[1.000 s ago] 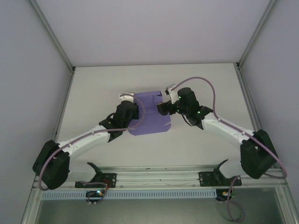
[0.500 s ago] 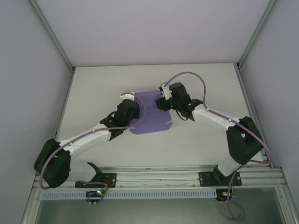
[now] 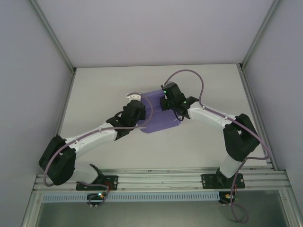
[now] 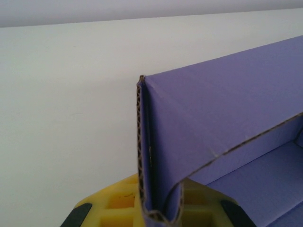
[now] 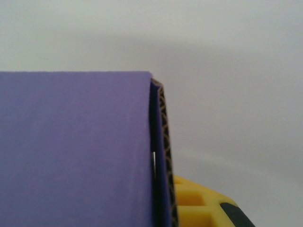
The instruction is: Assemble paper box
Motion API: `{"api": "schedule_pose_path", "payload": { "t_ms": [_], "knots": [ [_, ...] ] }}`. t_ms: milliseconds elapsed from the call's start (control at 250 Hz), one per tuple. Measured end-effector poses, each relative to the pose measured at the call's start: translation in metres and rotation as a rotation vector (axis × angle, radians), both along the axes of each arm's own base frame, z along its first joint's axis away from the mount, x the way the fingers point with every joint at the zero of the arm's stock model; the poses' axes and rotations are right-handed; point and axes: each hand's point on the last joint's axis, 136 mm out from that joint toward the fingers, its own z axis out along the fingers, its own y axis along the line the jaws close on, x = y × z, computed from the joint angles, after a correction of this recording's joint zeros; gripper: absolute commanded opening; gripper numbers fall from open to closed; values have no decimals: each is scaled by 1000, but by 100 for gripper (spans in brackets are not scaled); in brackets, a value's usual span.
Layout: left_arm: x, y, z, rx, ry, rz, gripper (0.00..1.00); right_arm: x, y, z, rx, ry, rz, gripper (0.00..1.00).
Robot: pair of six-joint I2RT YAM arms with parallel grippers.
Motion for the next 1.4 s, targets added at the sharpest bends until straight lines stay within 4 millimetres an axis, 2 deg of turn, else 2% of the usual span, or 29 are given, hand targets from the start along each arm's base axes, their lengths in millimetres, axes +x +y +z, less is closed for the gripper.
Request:
{"api": "schedule_pose_path", "payload": {
  "t_ms": [268,619,699,731,886,1074,1238,1402],
  "knots": [
    [1,-2,-1,-37,48,49,0,1,-10,1,-149,-2,-139,0],
    [0,-4,-6,-116,95,58,0,6,-14,1,-243,-59,-190,0],
    [1,-4,-6,-123,91,55,0,4,-15,1,-203,-46,-232,4],
    [1,-5,-6,-125,91,53,0,3,-15,1,-185,-39,-247,0],
    [0,-6,-7,-107,90,32,0,-9,-17,-6,-19,15,-283,0],
    [0,-9,-3,-119,81,14,0,-12,-20,-2,170,45,-299,0],
    [0,-11,1,-130,63,-4,0,-14,-23,0,256,55,-334,0],
    [-2,-13,-2,-126,63,-20,0,-15,-24,-5,280,68,-360,0]
  ]
}}
